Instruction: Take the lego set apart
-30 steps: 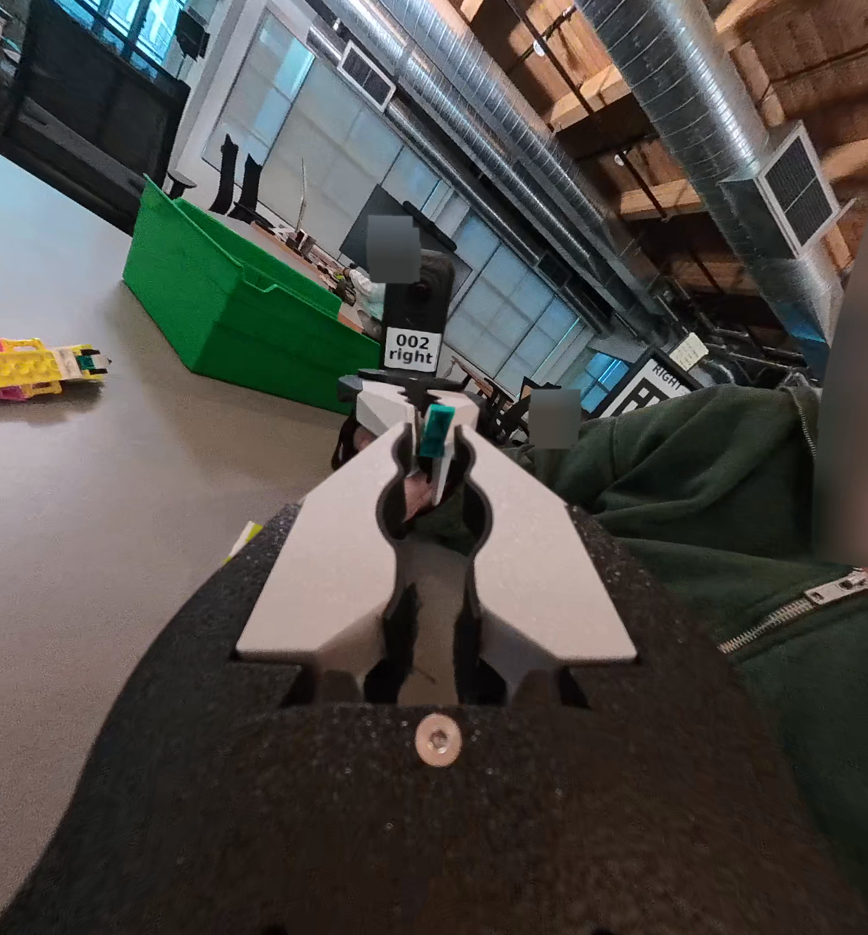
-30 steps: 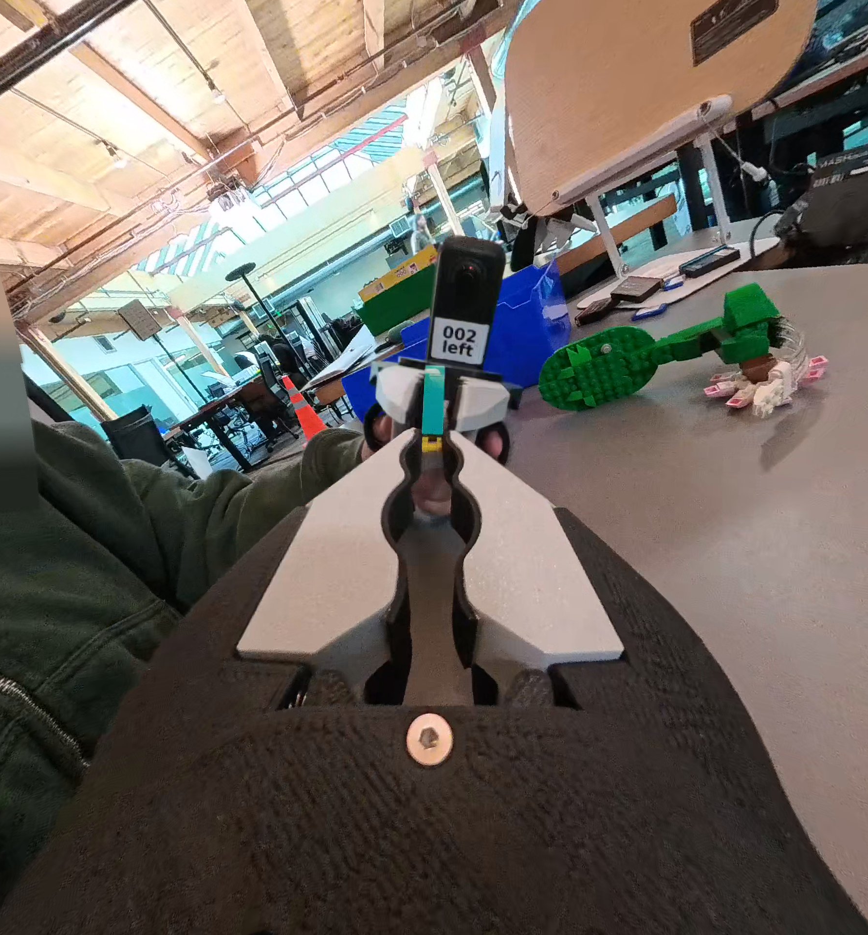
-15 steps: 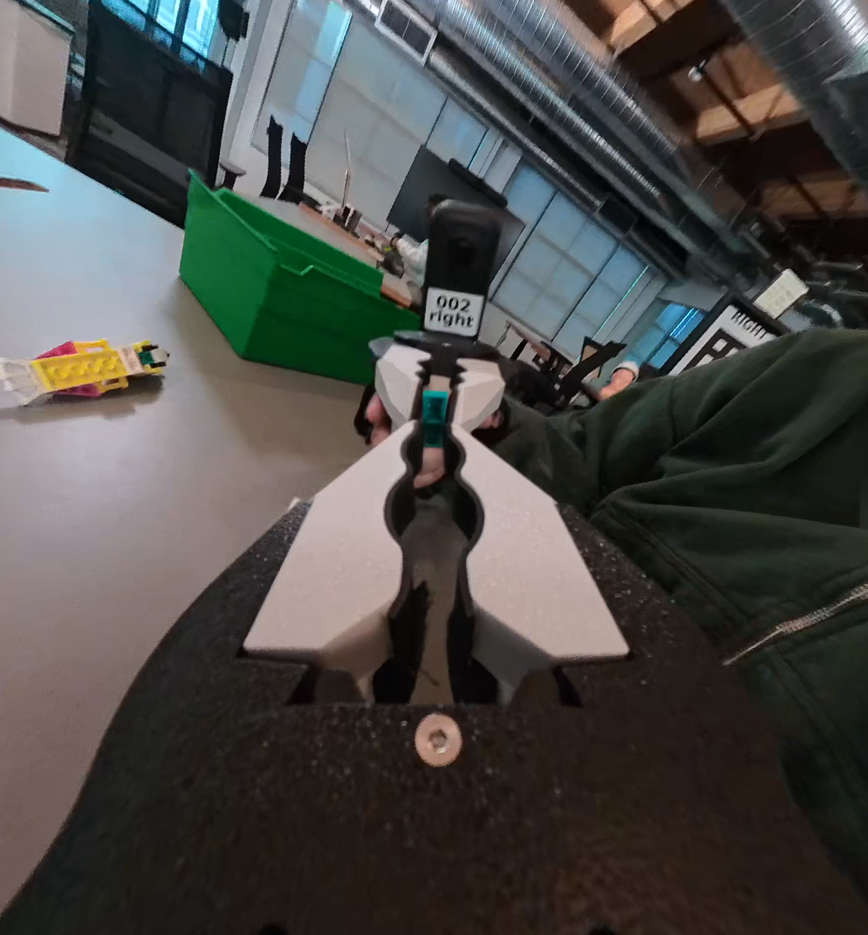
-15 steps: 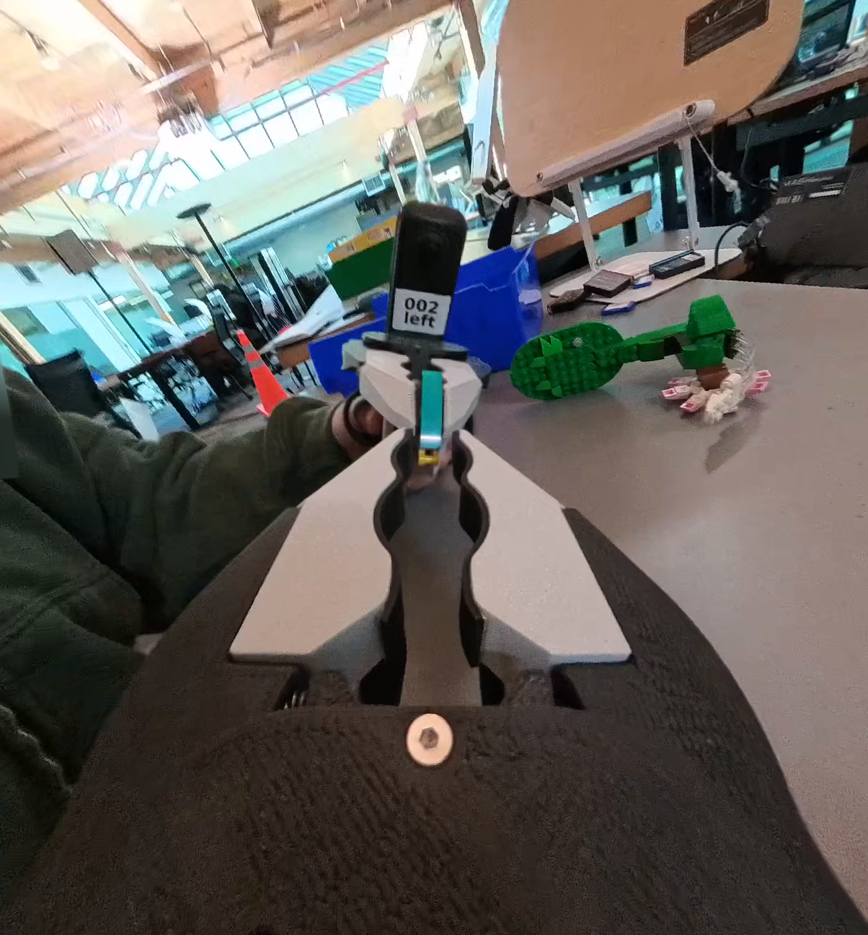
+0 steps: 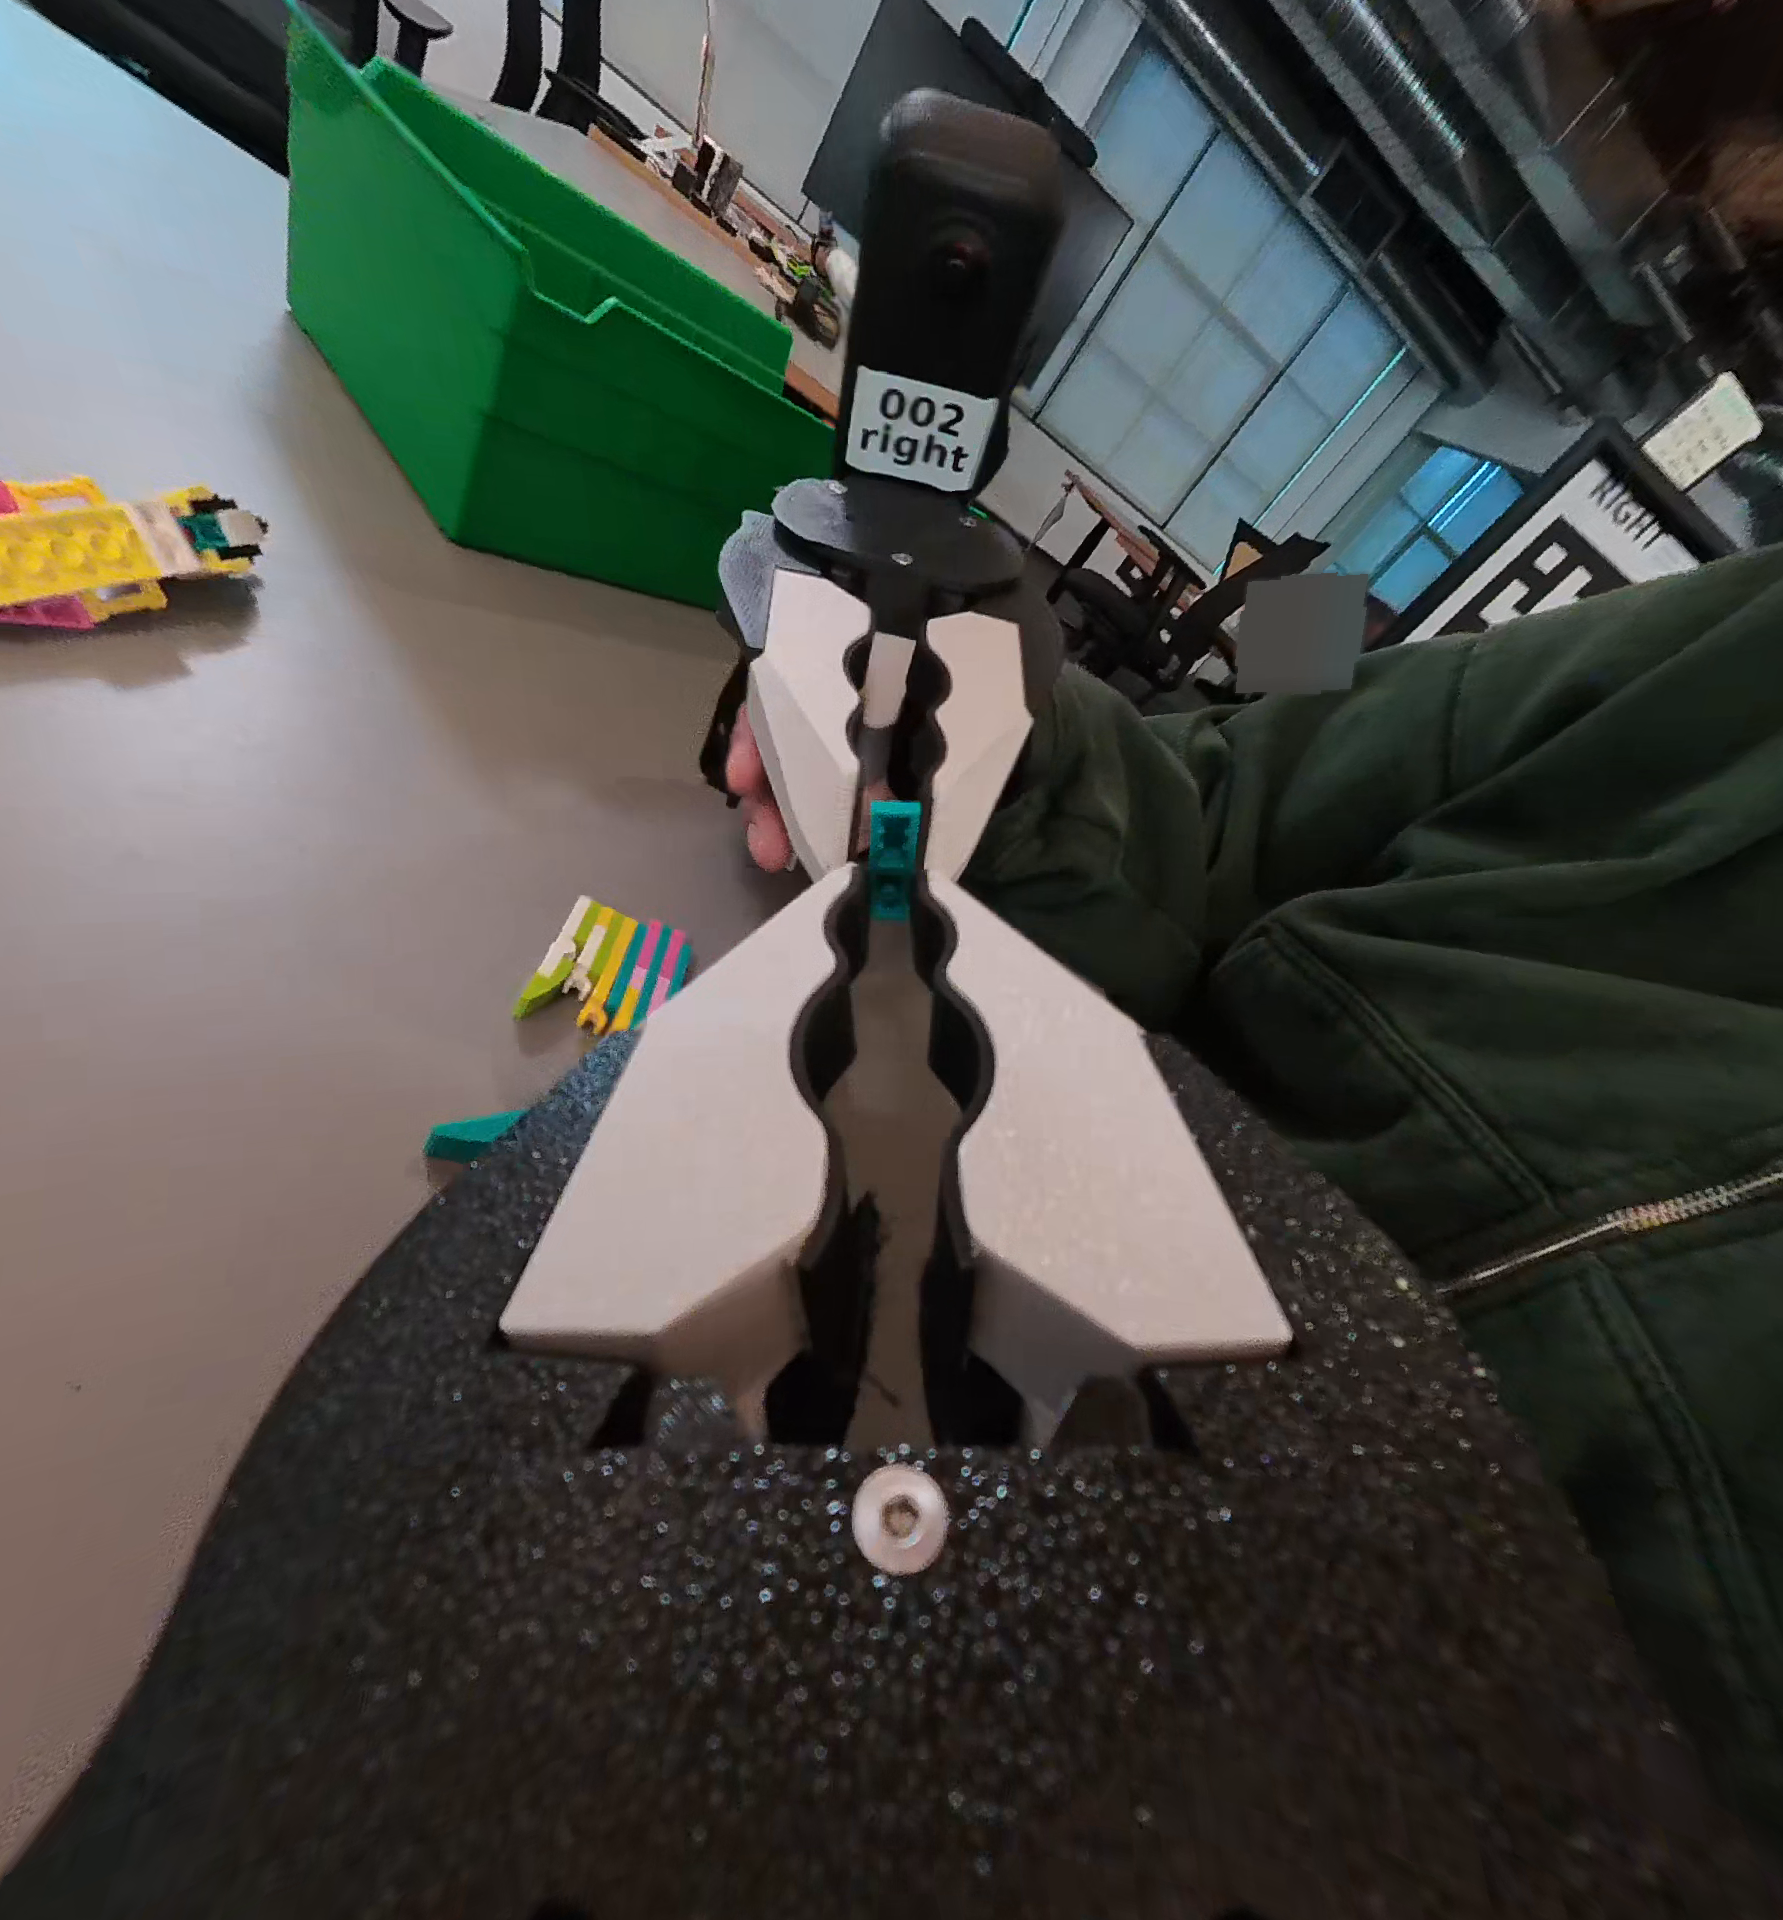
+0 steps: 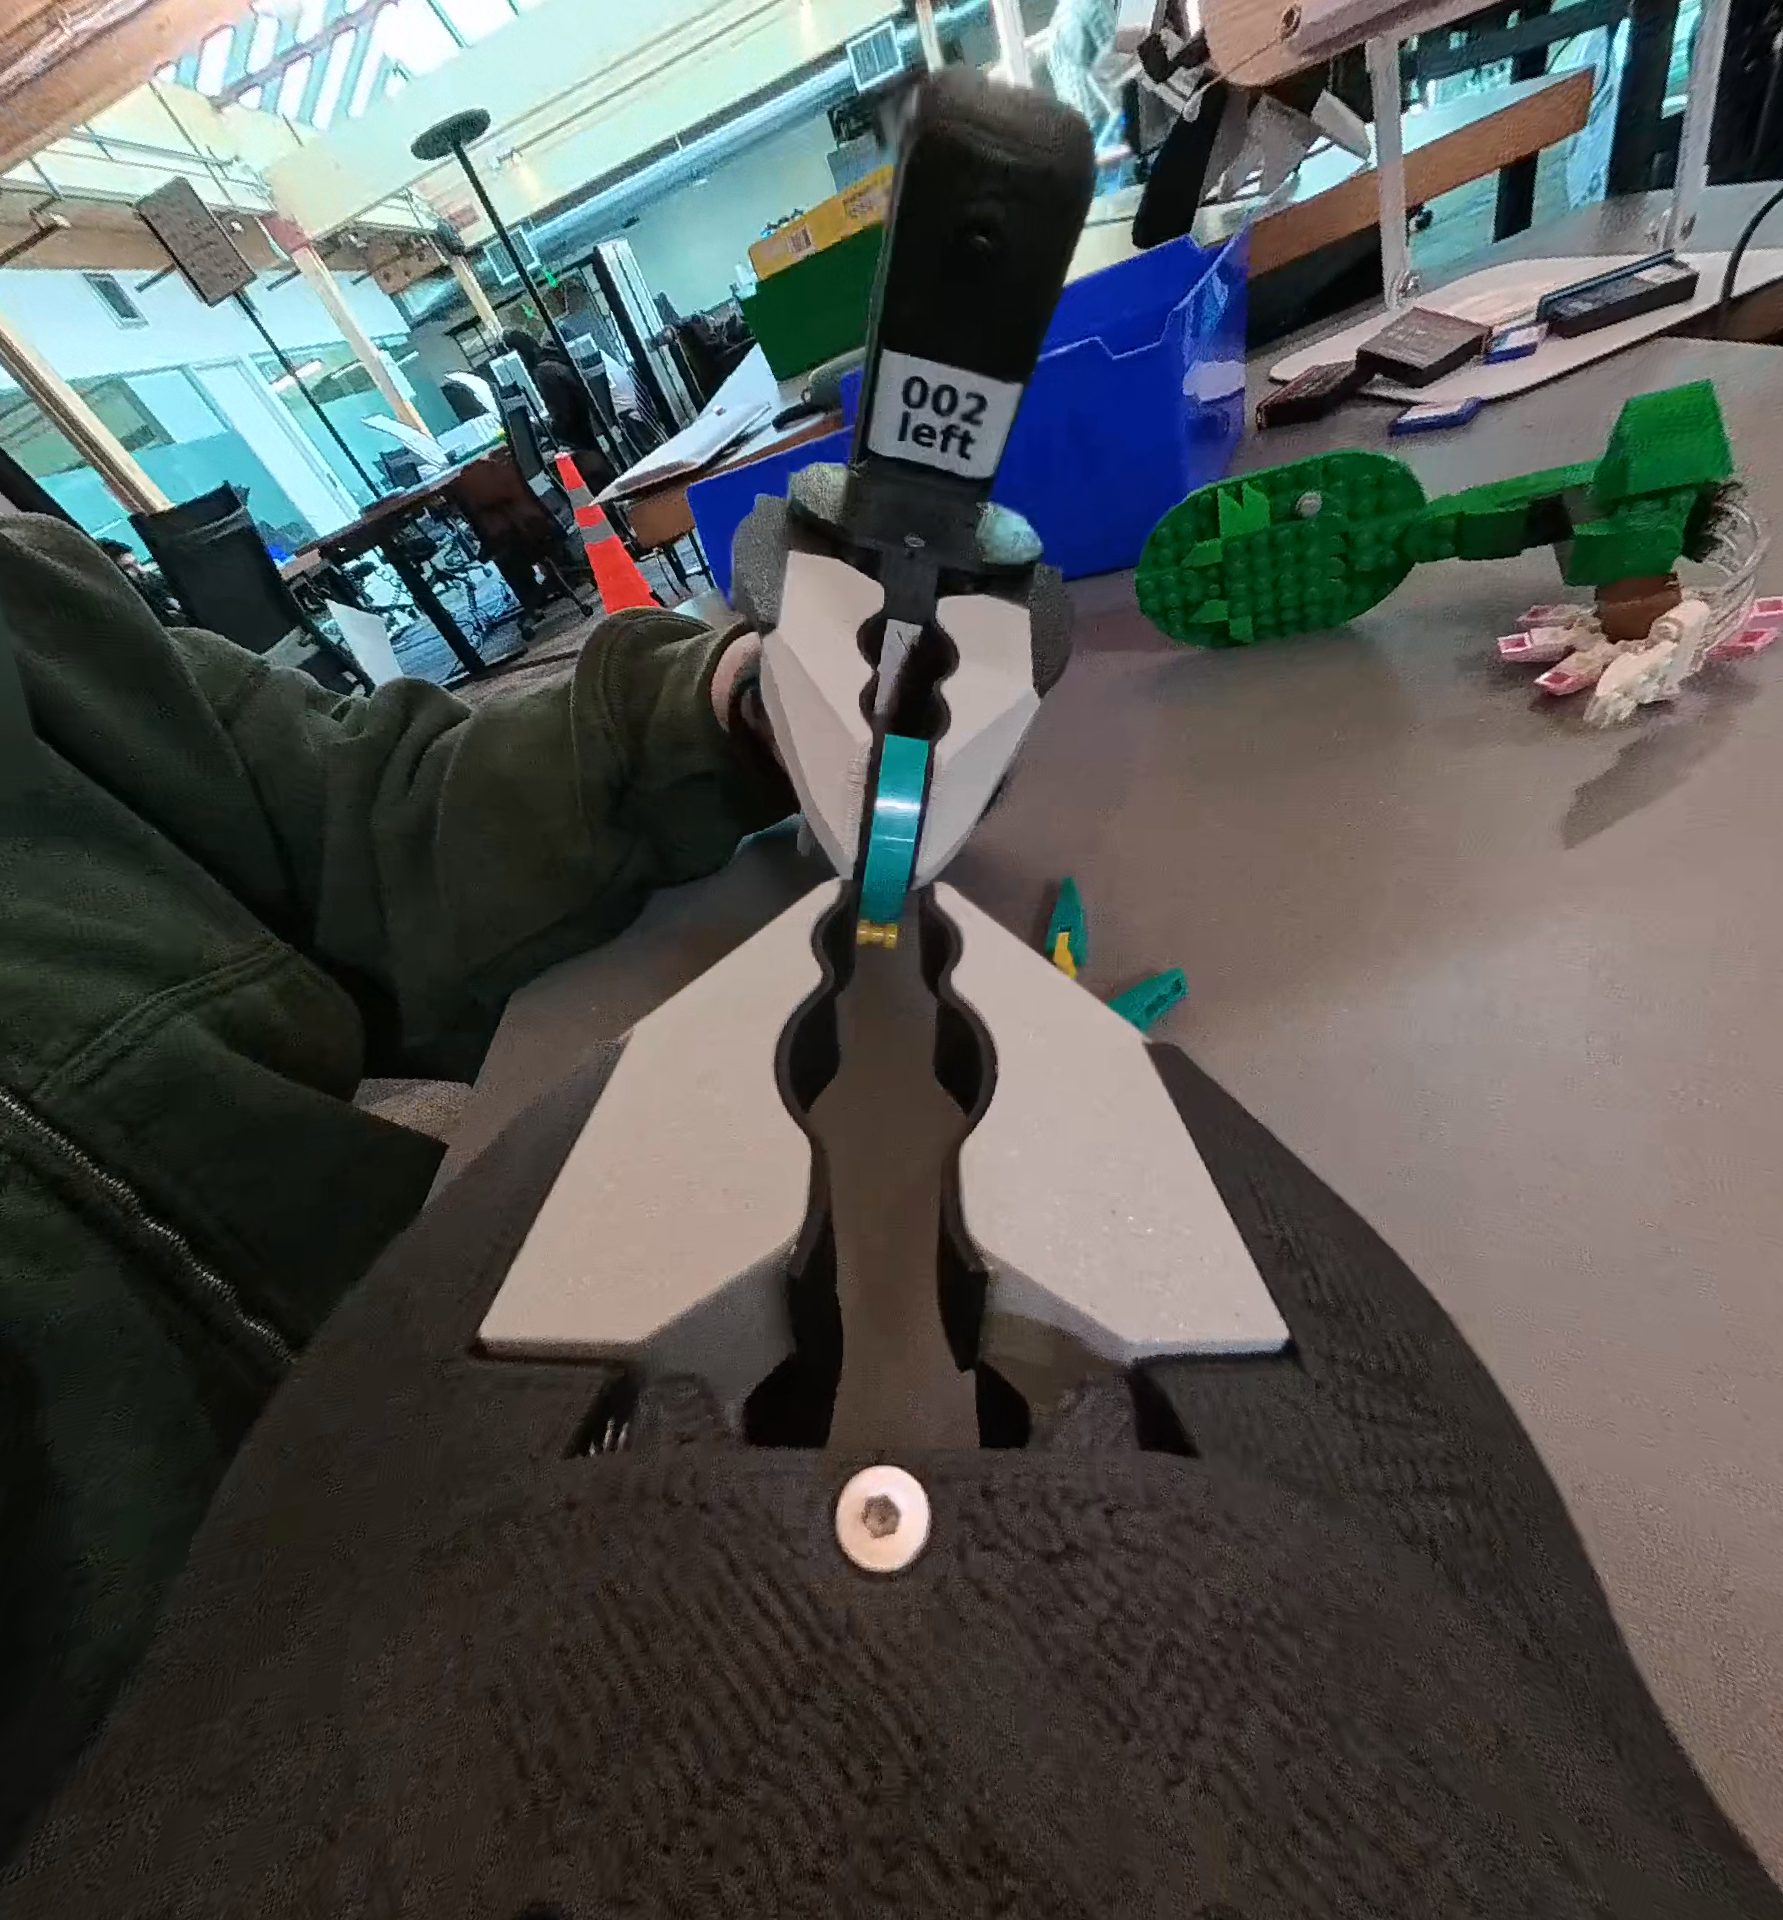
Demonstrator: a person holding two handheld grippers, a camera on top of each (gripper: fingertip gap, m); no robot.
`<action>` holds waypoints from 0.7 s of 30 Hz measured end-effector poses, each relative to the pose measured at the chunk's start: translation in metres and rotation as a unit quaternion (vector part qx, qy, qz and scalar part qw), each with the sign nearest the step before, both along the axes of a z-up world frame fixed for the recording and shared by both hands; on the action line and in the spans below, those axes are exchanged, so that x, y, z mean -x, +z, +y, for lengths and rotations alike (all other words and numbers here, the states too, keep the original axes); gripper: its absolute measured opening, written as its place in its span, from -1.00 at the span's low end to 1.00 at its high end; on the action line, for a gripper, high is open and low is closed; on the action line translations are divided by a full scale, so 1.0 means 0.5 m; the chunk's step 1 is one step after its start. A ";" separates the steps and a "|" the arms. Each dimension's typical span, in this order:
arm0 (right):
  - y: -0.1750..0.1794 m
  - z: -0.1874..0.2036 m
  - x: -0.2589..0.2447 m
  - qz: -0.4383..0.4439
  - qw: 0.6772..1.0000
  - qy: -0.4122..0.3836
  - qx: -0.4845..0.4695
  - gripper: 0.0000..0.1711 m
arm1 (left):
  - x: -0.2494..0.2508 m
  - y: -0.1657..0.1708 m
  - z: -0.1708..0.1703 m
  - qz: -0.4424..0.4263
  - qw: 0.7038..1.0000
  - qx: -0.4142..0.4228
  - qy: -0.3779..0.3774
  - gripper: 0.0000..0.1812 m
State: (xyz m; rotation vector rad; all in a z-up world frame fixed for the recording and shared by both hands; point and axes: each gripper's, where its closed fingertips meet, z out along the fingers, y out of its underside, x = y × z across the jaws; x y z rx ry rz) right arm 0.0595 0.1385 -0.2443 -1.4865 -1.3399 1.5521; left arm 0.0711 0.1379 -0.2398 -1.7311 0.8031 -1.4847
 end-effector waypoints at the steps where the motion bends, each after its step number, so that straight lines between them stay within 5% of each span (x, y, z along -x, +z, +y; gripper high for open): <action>1: -0.001 0.002 0.000 -0.001 1.000 -0.003 0.002 -0.90 | 0.001 0.000 0.003 -0.007 1.000 0.012 0.002 -0.93; 9: 0.040 0.018 -0.004 0.066 0.991 -0.004 0.115 -0.94 | 0.007 0.036 0.013 -0.104 0.993 0.062 -0.005 -0.91; 21: 0.049 0.023 -0.004 0.080 0.990 -0.012 0.119 -0.94 | 0.011 0.053 0.021 -0.134 0.990 0.041 0.013 -0.91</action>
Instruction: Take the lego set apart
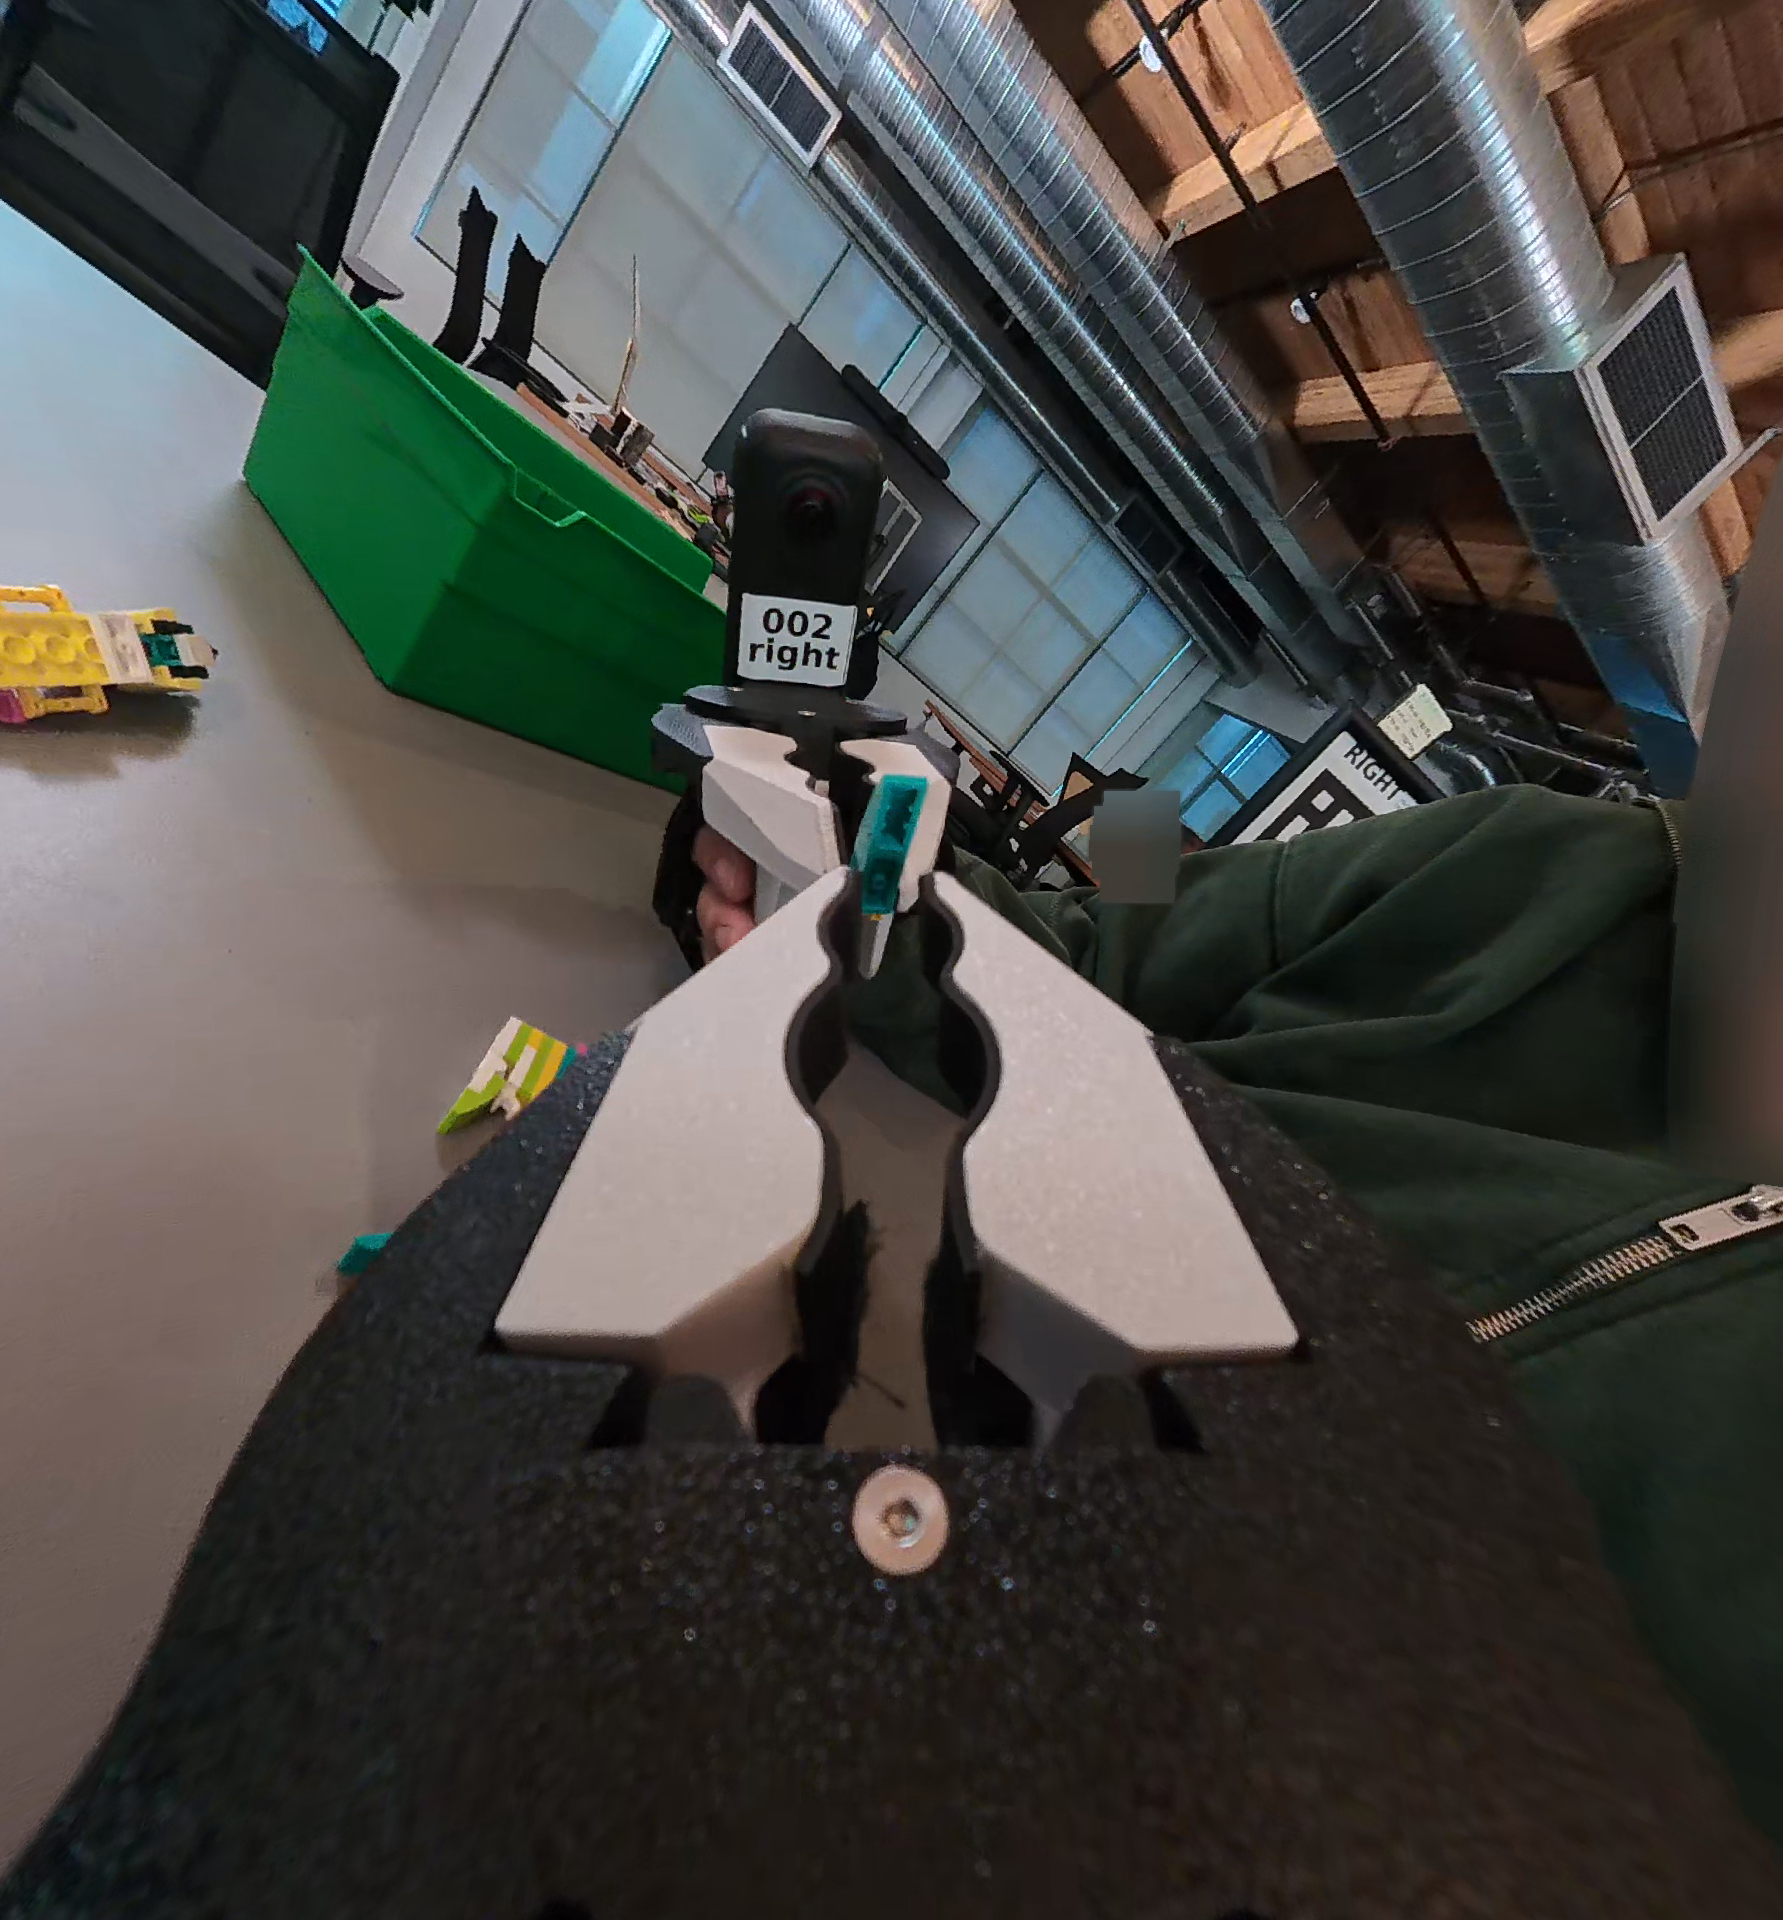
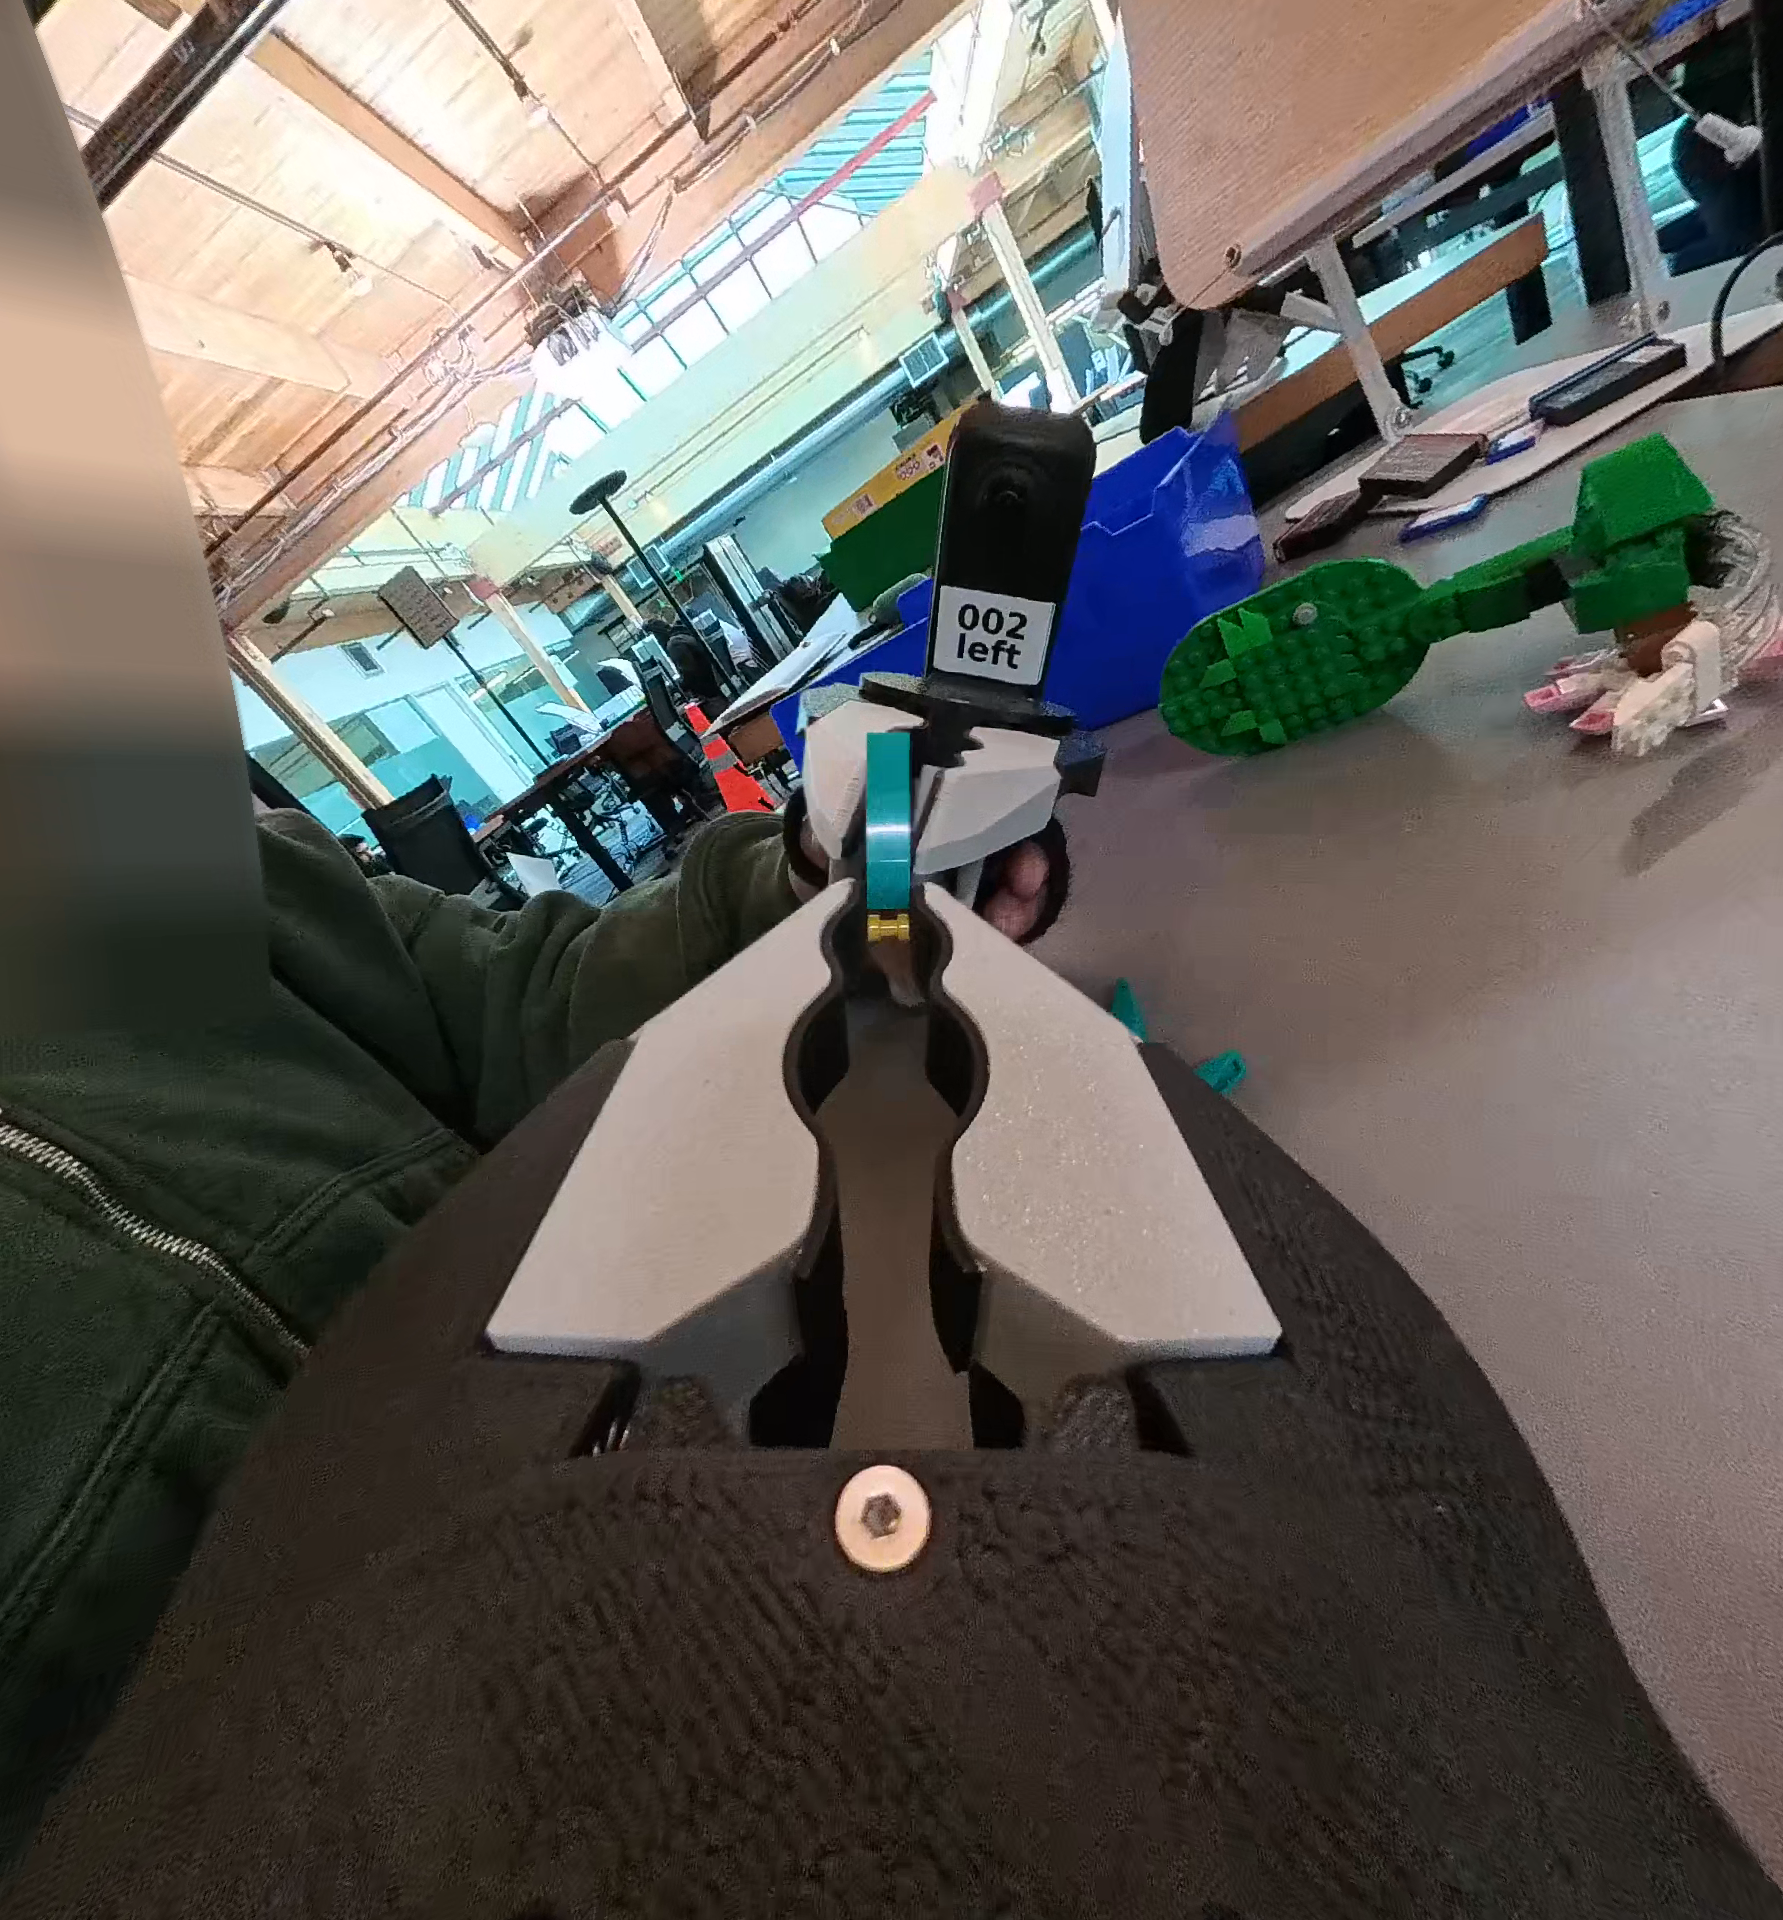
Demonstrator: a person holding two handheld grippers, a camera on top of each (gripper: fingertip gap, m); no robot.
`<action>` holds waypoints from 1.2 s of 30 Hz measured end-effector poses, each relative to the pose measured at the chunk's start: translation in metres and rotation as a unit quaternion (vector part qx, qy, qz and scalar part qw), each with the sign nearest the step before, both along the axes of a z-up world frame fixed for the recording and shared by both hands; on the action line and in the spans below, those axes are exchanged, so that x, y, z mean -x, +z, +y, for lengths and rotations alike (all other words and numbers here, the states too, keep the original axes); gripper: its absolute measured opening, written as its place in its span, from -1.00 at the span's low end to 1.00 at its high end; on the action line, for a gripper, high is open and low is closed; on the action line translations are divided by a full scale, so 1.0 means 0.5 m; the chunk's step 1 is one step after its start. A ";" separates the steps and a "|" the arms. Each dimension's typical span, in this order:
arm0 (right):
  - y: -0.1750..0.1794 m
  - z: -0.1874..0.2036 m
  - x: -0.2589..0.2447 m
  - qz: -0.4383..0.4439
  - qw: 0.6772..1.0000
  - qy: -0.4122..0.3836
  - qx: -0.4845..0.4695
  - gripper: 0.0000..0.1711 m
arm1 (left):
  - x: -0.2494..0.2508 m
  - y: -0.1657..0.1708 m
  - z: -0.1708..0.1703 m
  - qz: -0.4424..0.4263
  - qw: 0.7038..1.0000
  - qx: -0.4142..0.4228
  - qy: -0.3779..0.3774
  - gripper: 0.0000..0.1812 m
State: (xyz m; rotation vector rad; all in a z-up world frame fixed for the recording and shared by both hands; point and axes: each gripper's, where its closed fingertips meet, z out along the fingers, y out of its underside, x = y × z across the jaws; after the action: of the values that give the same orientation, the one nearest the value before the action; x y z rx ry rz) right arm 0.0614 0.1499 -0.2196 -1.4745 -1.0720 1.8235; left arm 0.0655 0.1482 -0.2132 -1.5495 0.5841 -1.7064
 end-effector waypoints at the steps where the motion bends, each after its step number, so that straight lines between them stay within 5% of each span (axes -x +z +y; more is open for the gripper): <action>1: 0.000 0.002 0.000 0.000 1.000 -0.004 -0.002 -0.94 | 0.000 0.001 0.001 -0.001 1.000 -0.002 0.002 -0.89; 28: 0.003 0.011 0.006 0.003 0.999 -0.037 -0.025 -0.94 | -0.004 -0.005 0.022 -0.010 0.999 0.009 0.035 -0.82; 36: -0.005 0.008 0.007 -0.008 0.999 -0.029 -0.024 -0.89 | -0.005 -0.008 0.012 0.006 1.000 0.003 0.022 -0.93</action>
State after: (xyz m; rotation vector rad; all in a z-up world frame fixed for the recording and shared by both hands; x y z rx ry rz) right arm 0.0580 0.1542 -0.2220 -1.4794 -1.0622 1.7367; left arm 0.0678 0.1544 -0.2173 -1.5661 0.5477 -1.6688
